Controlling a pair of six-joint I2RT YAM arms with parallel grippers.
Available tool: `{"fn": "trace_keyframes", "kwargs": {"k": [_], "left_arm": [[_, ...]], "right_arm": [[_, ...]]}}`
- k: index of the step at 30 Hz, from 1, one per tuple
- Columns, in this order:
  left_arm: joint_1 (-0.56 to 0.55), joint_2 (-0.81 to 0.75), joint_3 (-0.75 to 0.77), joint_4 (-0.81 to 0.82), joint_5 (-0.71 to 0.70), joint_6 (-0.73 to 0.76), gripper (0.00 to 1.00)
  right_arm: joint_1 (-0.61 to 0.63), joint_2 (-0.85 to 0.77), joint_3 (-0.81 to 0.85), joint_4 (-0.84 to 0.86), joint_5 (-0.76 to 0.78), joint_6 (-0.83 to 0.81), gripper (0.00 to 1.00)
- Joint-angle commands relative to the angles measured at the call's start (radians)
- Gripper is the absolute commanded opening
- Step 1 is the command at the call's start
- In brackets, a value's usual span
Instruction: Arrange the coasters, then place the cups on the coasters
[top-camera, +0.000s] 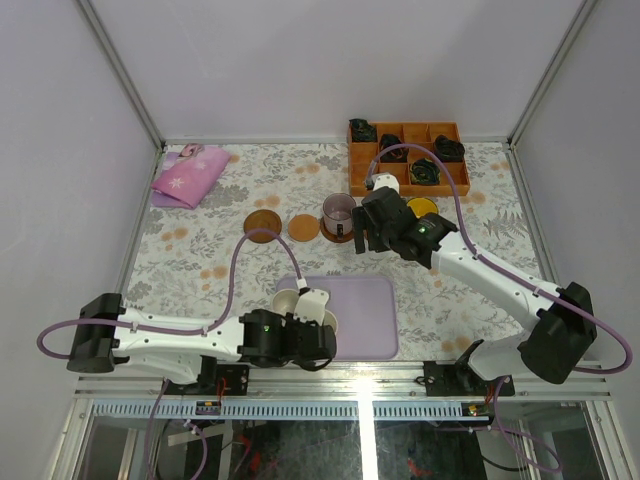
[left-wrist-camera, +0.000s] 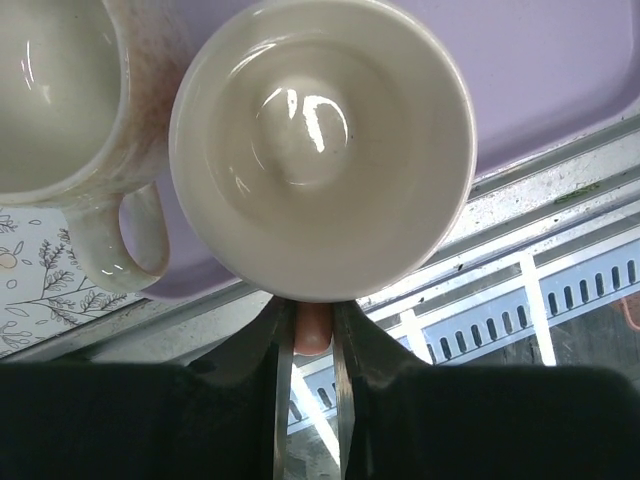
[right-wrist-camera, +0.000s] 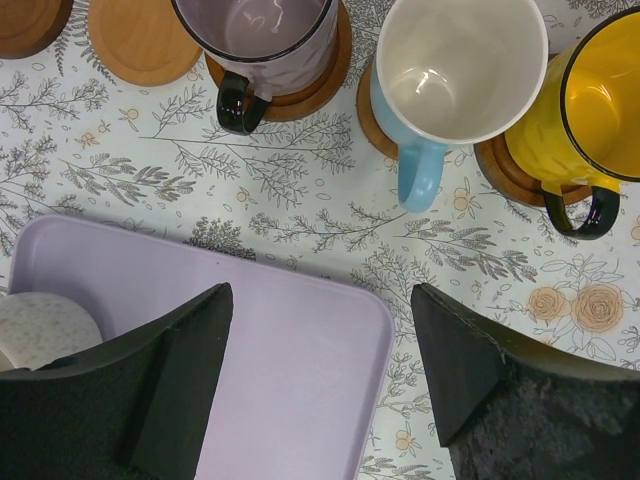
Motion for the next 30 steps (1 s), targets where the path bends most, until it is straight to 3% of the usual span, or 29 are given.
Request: {"fn": "trace_keyframes", "kwargs": {"k": [1, 16, 21, 30], "left_arm": [[-0.015, -0.044, 0.024, 0.040, -0.087, 0.070, 0.00], [-0.015, -0.144, 0.075, 0.090, -0.282, 0.192, 0.00], [-0.008, -0.169, 0.095, 0.145, -0.403, 0.258, 0.00], [0.244, -0.257, 0.053, 0.483, -0.316, 0.505, 0.00]], "right_arm": [[-0.002, -0.031, -0.005, 0.027, 0.017, -0.001, 0.79], [-0.003, -0.063, -0.015, 0.039, 0.045, -0.006, 0.79], [-0.003, -0.065, -0.014, 0.042, 0.064, -0.006, 0.79], [-0.002, -0.066, -0.006, 0.048, 0.118, -0.025, 0.79]]}}
